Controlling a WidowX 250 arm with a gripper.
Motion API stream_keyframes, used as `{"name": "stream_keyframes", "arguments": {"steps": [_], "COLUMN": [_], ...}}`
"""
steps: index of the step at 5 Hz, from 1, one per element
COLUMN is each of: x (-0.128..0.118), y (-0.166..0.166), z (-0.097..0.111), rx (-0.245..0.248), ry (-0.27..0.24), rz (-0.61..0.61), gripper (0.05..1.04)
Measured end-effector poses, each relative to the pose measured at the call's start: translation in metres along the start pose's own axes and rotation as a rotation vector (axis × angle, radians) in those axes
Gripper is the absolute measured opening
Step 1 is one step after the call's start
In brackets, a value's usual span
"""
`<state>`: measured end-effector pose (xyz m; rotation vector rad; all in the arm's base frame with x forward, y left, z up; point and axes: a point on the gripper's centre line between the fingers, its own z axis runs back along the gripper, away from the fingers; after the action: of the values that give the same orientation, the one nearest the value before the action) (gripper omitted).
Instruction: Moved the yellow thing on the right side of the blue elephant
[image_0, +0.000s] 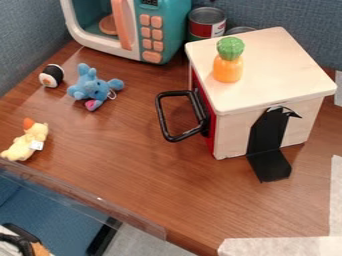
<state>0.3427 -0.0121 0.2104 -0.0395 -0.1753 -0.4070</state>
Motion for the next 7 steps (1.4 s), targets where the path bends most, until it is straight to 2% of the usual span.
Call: {"name": "stream_keyframes", "arguments": {"steps": [1, 2, 3, 4, 5, 6, 7], "x": [-0.001, -0.037, -0.083, -0.132, -0.163, -0.194, -0.224], "y": [0.0, 0.022, 0.055, 0.087, 0.108, 0.129, 0.138], "z": [-0.011, -0.018, -0.017, -0.025, -0.04, -0.061, -0.076], "rx": [-0.015, -0.026, 0.054, 0.118, 0.161, 0.182, 0.225], "ry": [0.027, 0.032, 0.021, 0.023, 0.048, 0.126, 0.172], "rz": [0.001, 0.066, 0.16, 0.273, 0.358, 0.45, 0.519], "gripper": [1.001, 1.001, 1.001, 1.001, 1.001, 1.001, 1.001]}}
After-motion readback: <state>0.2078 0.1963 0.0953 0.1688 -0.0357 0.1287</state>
